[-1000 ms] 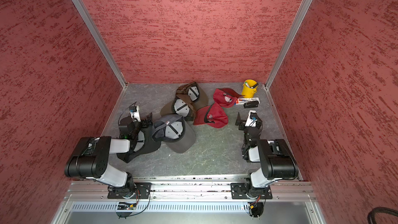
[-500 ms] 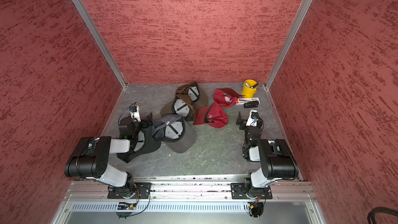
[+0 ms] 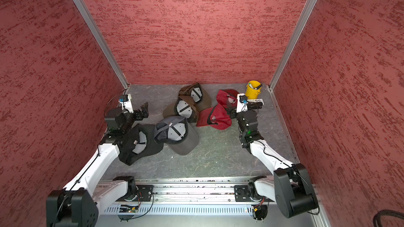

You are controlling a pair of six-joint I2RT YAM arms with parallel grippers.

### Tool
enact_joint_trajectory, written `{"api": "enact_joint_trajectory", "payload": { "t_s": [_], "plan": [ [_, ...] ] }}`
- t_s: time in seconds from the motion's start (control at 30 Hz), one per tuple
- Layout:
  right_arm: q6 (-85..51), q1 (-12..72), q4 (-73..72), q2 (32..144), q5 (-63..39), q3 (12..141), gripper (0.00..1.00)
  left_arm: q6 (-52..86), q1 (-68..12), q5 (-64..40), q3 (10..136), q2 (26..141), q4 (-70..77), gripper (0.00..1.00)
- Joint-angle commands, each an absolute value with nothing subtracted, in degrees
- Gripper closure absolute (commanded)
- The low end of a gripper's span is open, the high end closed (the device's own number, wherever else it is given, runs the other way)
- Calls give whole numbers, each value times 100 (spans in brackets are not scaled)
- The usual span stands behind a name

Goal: Open the adjustable buckle of the baseball cap
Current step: Pick up the baseball cap from the center of the board.

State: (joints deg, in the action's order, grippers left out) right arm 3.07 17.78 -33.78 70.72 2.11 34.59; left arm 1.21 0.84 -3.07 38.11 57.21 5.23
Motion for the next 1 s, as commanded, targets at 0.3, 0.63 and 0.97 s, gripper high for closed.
{"api": "enact_joint_trajectory", "payload": {
  "t_s": [0.3, 0.63, 0.97],
  "plan": [
    [2790, 4311, -2826, 9238, -298, 4805, 51, 977, -16, -605, 4826, 5557, -2340, 0],
    [3836, 4521, -3679, 10372, -807, 5350, 38, 795, -39, -781, 5129, 5520, -2713, 0],
    [3949, 4519, -4080, 11090, -501, 5766, 45, 654, -152, -1013, 5564, 5698, -2898, 0]
  ]
}}
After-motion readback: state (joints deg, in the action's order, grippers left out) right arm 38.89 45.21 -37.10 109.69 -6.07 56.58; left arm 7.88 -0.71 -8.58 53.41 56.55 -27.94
